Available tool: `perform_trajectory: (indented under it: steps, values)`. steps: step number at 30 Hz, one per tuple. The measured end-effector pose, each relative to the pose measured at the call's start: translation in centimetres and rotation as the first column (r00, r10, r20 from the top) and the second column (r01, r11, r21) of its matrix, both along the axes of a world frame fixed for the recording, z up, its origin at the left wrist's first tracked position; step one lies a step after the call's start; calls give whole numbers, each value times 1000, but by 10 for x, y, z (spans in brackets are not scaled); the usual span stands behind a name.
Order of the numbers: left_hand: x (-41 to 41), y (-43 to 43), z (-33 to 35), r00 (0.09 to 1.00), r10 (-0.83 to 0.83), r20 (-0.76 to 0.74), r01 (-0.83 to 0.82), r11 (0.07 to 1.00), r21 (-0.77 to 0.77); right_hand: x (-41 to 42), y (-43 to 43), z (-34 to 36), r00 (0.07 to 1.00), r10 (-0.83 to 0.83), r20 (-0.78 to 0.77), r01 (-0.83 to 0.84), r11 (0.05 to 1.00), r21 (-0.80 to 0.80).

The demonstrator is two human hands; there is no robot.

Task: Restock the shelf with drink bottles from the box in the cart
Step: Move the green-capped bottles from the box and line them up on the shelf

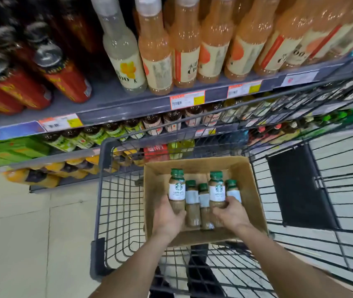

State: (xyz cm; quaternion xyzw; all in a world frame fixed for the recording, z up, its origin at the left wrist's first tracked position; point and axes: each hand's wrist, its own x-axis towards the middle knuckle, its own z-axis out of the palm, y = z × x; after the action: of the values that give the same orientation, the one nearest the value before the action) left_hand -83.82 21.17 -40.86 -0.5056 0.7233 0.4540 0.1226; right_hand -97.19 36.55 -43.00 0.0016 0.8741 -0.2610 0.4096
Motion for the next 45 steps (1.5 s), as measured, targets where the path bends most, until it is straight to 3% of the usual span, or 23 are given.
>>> perform_trajectory:
  steps: [9,18,29,38,45]
  values:
    - [-9,-18,141,950,-3,-312,-25,996,-87,-1,-31,162,970,-107,-219,42,958,-283]
    - [-24,-54,273,838,-94,-537,-74,956,-283,-12,-60,294,910,-84,-406,-130,872,-472]
    - [-78,-108,406,674,-239,-699,-195,855,-480,-72,-114,415,784,-95,-614,-346,754,-558]
    - [-122,-157,452,643,-206,-738,-288,827,-483,-132,-187,475,713,-170,-681,-417,677,-606]
    - [-133,-178,443,647,-182,-741,-320,817,-480,-176,-242,488,683,-154,-714,-421,715,-557]
